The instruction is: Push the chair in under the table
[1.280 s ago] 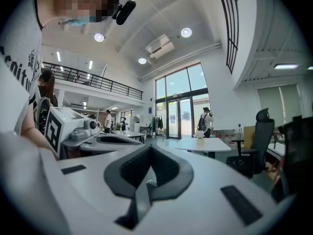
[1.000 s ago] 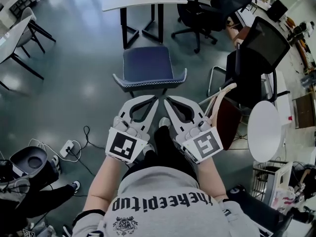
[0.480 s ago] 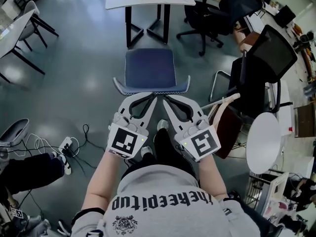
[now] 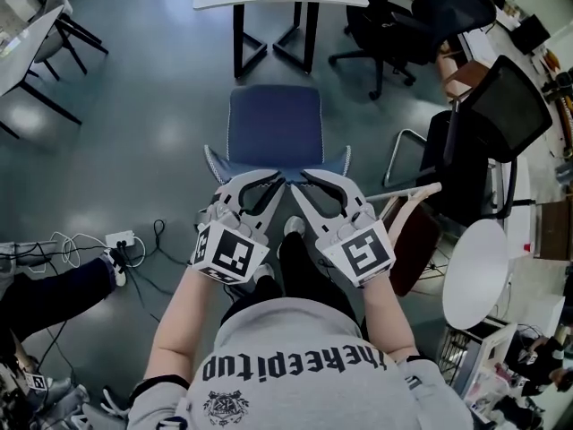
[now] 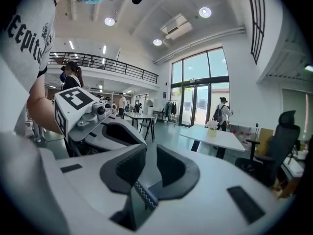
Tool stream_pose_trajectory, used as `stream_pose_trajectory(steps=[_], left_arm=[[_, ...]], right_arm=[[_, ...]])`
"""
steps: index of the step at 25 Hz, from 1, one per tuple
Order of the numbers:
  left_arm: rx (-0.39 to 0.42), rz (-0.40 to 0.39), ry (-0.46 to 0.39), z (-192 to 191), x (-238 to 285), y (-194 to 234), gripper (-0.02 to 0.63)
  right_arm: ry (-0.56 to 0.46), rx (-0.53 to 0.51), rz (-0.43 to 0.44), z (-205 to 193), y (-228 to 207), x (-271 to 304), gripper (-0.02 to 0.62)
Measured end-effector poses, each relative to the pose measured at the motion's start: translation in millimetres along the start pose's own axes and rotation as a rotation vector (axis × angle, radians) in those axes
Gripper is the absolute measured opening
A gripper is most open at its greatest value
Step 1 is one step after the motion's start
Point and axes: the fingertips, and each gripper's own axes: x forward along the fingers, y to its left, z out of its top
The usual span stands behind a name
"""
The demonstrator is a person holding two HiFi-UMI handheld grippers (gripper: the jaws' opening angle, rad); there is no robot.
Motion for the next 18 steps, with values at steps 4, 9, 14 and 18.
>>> stream_pose_trajectory(steps=[4, 9, 14, 18], left_arm=[[0.028, -0.048, 0.064, -19.1, 9.8, -0.5, 0.081], [0.087, -0.099, 0.16, -45.3, 19.8, -3.9, 0.124], [0.112, -0.139, 0.24, -73.4, 25.3, -9.7, 0.158], [0.138, -0.157, 0.298, -90.5, 29.8, -14.7, 0.166]], right_arm=[[0.078, -0.047, 0.039, -19.4, -2.6, 12.3, 0.091], [0.133, -0.032, 0.066, -43.8, -6.0, 22.5, 0.109], [0.211, -0.066, 0.099, -71.7, -4.1, 27.8, 0.128], [0.288, -0.107, 0.122, -96.4, -5.0, 26.4, 0.143]])
